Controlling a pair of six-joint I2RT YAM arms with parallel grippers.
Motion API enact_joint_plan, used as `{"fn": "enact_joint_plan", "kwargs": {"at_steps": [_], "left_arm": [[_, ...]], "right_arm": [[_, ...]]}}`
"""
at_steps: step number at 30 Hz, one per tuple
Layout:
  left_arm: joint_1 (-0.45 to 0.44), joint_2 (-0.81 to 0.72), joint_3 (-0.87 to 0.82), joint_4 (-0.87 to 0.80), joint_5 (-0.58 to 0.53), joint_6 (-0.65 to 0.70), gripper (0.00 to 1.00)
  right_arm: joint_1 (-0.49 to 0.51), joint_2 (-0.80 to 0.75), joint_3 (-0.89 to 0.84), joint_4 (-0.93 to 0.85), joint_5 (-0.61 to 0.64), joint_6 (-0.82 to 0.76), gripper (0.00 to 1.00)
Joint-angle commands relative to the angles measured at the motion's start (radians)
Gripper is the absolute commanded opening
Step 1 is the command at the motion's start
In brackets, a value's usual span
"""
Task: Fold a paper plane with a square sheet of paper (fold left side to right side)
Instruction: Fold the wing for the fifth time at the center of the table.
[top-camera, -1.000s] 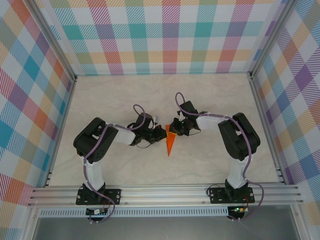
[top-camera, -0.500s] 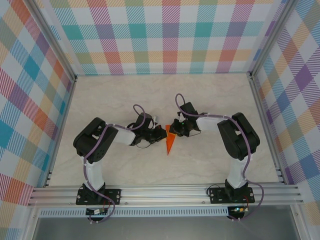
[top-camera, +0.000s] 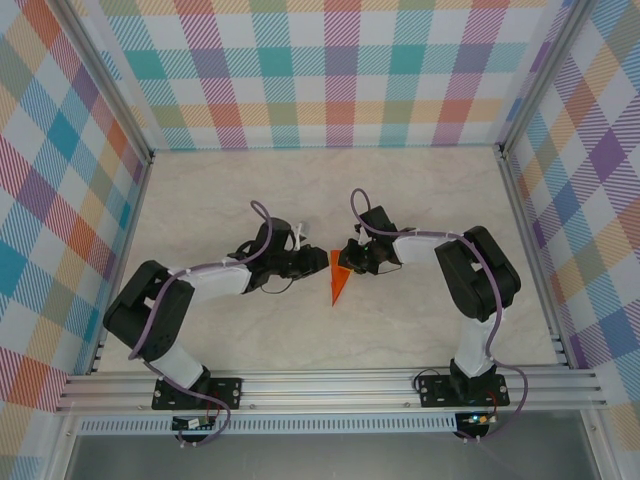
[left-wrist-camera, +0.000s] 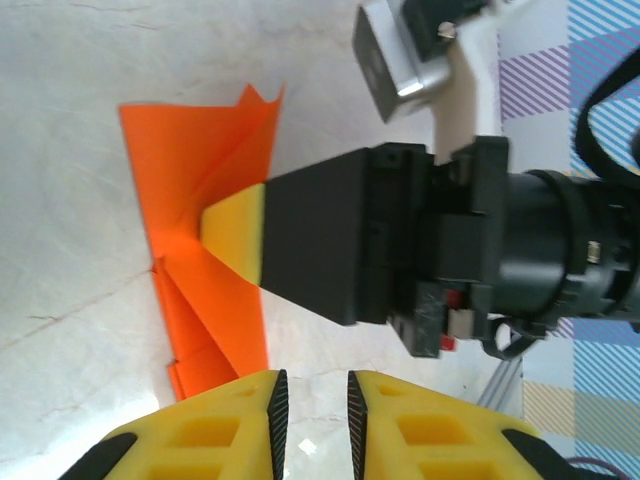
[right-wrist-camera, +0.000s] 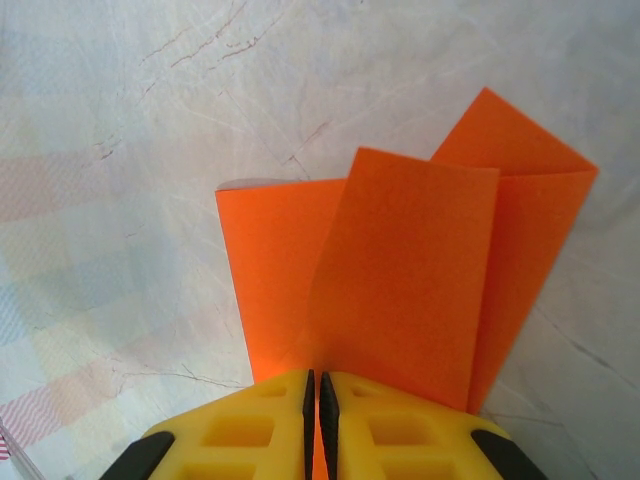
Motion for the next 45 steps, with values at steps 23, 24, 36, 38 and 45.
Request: {"fn": "enact_joint_plan", "kwargs": {"at_steps": [23, 24, 36, 38, 45], "left_arm": [[-0.115, 0.207, 0.021, 0.036, 0.092, -0.021, 0.14], [-0.115, 0.215, 0.018, 0.042, 0.09, -0.024, 0.14], [-0.121, 0.25, -0.011, 0.013, 0.051, -0.023, 0.11], [-0.123, 0.253, -0.025, -0.006, 0.031, -0.028, 0.09], [-0.135, 0.255, -0.08, -0.061, -0.057, -0.05, 0.0]], "right_arm": [[0.004, 0.04, -0.042, -0.132, 0.087, -0.017, 0.15], [0.004, 0.04, -0.042, -0.132, 0.087, -0.017, 0.15], [0.003, 0.033, -0.03, -0.137, 0.087, -0.03, 0.15], [0.001, 0.023, -0.027, -0.116, 0.072, -0.038, 0.13], [-0.005, -0.089, -0.053, -0.021, 0.023, -0.056, 0.0]]}}
